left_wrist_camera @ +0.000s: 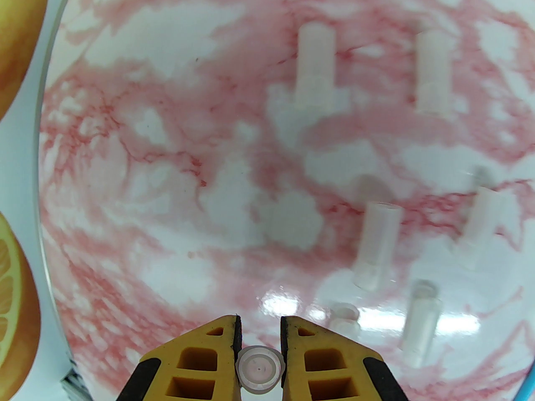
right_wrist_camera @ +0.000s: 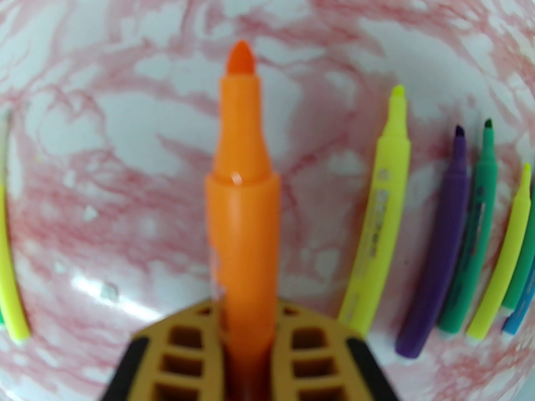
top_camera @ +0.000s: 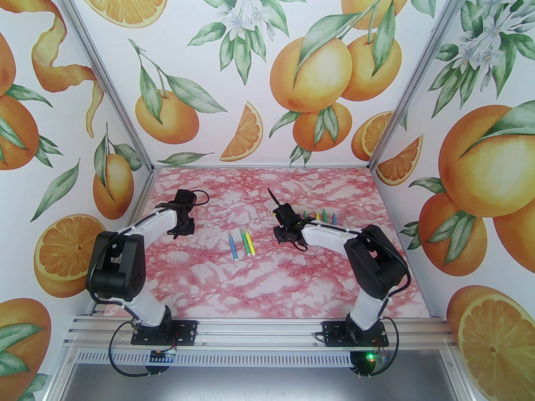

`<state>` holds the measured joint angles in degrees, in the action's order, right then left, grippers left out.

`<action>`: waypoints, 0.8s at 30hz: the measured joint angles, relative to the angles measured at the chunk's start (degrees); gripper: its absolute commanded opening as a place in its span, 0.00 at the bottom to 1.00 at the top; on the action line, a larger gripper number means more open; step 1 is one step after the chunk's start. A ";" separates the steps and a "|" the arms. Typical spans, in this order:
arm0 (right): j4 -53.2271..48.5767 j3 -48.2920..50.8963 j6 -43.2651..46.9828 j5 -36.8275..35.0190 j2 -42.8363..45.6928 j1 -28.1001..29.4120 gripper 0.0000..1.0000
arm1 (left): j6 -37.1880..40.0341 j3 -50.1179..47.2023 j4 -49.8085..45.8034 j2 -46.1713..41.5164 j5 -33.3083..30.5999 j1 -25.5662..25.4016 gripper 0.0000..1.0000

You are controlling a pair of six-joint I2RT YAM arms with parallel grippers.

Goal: Open the pen caps

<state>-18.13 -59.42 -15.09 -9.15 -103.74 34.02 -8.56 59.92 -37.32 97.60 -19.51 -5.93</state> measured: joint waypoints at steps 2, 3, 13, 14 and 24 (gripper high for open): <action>-0.24 -0.15 -0.11 -0.15 -0.57 -0.04 0.02 | 0.02 0.02 0.00 1.05 0.13 0.74 0.00; -0.46 -0.22 -0.13 -0.15 -0.85 -0.09 0.03 | 0.02 0.02 0.00 1.42 0.28 1.11 0.01; -1.38 -1.11 -0.59 -0.42 -1.70 -0.85 0.11 | 0.50 0.02 1.16 2.69 5.90 4.15 0.07; -1.40 -1.14 -0.61 -0.55 -1.68 -0.90 0.12 | 0.59 0.02 1.44 3.17 6.56 4.48 0.07; -1.88 -1.33 -1.31 -1.44 -1.70 -1.49 0.26 | 1.27 0.13 3.06 4.33 10.97 5.95 0.16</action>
<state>-20.01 -60.75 -16.40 -10.59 -105.45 32.53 -7.29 60.05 -34.26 101.93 -8.54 0.01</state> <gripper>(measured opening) 0.240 0.177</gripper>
